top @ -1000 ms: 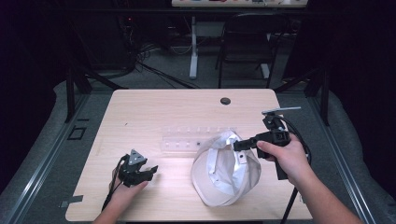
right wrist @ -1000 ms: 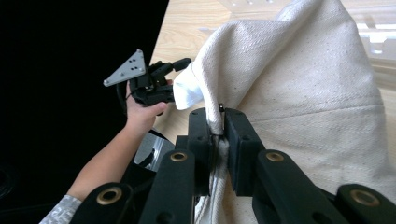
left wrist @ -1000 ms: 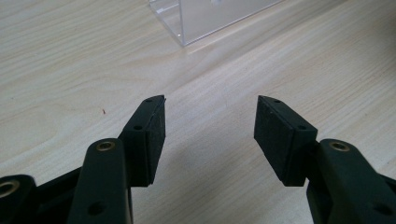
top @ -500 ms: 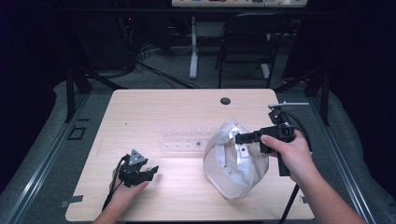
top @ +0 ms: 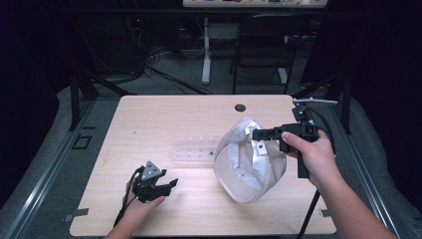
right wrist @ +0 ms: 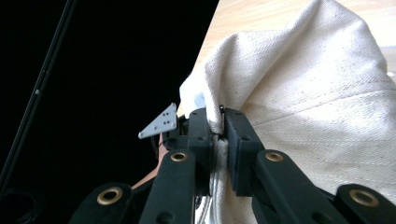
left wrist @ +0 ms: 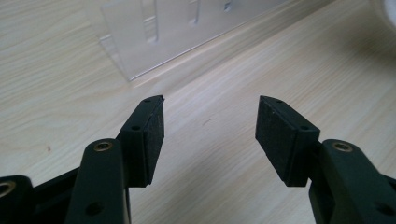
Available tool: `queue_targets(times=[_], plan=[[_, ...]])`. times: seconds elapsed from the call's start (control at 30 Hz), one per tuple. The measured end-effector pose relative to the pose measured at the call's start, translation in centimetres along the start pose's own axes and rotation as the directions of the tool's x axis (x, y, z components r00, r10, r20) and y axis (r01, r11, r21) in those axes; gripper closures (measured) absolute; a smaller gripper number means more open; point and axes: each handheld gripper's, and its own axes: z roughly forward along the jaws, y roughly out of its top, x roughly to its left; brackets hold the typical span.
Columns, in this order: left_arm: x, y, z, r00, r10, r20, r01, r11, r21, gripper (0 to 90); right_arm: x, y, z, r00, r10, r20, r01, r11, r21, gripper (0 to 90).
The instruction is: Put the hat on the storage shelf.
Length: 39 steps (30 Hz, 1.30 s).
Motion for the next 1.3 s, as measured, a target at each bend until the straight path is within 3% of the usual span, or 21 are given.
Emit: queue_targets(times=[0.27,0.4,0.77,1.0,1.13,1.3], plan=[[-2.2,1.8,-0.6,0.9983,0.035,0.047,-0.032,0.9976,-0.061,41.4,0.9,1.3,0.7,0.9999,-0.012,-0.004,0.012,1.0,-0.021,81.9],[-3.2,2.7,-0.7,0.9959,0.066,0.061,-0.061,0.9955,-0.072,41.2,1.3,1.7,0.9,0.9999,-0.012,-0.012,0.012,0.999,-0.036,81.9],[-5.4,4.5,-0.6,0.9887,0.098,0.113,-0.086,0.9908,-0.105,39.6,1.8,2.9,1.7,0.9998,-0.007,-0.018,0.006,0.999,-0.05,82.0],[-7.9,6.0,-0.2,0.9786,0.152,0.138,-0.134,0.9816,-0.137,37.6,2.3,4.0,2.1,0.9999,-0.001,-0.015,0.0,0.997,-0.075,82.0],[-9.6,7.0,0.4,0.9684,0.187,0.165,-0.169,0.9783,-0.12,37.7,2.6,4.6,2.4,1.0,-0.003,-0.006,0.003,0.997,-0.083,81.9],[-11.7,8.3,1.3,0.9525,0.251,0.173,-0.234,0.9659,-0.111,35.9,3.0,5.0,2.8,1.0,-0.004,-0.004,0.004,0.996,-0.093,81.9]])
